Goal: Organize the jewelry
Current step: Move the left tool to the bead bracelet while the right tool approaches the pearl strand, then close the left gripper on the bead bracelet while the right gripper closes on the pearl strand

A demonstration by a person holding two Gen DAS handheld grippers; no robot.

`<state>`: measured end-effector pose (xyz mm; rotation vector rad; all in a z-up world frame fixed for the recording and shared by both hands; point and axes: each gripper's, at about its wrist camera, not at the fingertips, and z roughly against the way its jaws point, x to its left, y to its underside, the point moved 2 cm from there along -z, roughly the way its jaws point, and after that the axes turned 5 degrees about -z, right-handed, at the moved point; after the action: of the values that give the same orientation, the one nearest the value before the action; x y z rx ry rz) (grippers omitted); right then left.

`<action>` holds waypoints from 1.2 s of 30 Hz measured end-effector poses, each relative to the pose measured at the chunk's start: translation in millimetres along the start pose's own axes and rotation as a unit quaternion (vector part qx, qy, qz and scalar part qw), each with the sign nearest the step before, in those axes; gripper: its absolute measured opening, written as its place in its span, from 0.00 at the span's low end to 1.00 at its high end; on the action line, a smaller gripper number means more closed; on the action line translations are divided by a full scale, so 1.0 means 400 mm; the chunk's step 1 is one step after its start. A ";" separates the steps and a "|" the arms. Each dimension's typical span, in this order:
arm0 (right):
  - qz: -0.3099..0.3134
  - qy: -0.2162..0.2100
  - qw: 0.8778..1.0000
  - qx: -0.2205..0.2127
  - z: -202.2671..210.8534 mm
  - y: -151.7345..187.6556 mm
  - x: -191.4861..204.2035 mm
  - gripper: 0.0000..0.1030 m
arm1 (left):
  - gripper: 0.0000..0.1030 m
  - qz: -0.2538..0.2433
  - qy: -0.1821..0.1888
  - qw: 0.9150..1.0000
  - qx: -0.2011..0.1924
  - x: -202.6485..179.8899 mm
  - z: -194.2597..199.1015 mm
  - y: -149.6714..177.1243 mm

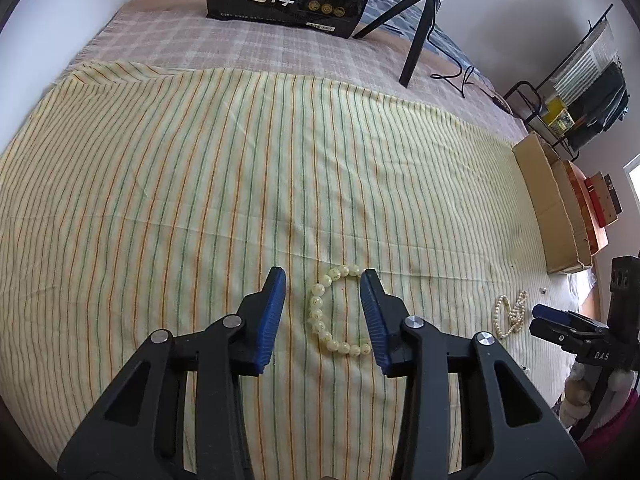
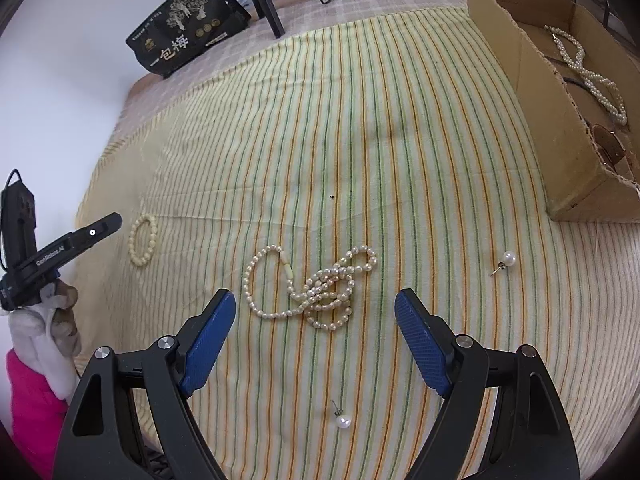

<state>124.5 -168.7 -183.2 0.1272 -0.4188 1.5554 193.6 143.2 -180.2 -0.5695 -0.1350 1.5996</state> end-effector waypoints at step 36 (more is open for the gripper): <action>0.166 0.083 0.982 -0.028 -0.080 0.023 0.106 0.18 | 0.05 -0.037 -0.065 0.997 0.003 -0.014 -0.073 -0.002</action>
<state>119.6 -117.7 -199.9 -0.1216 -0.3631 1.8644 207.0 130.5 -203.8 -0.4509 -0.2469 1.5647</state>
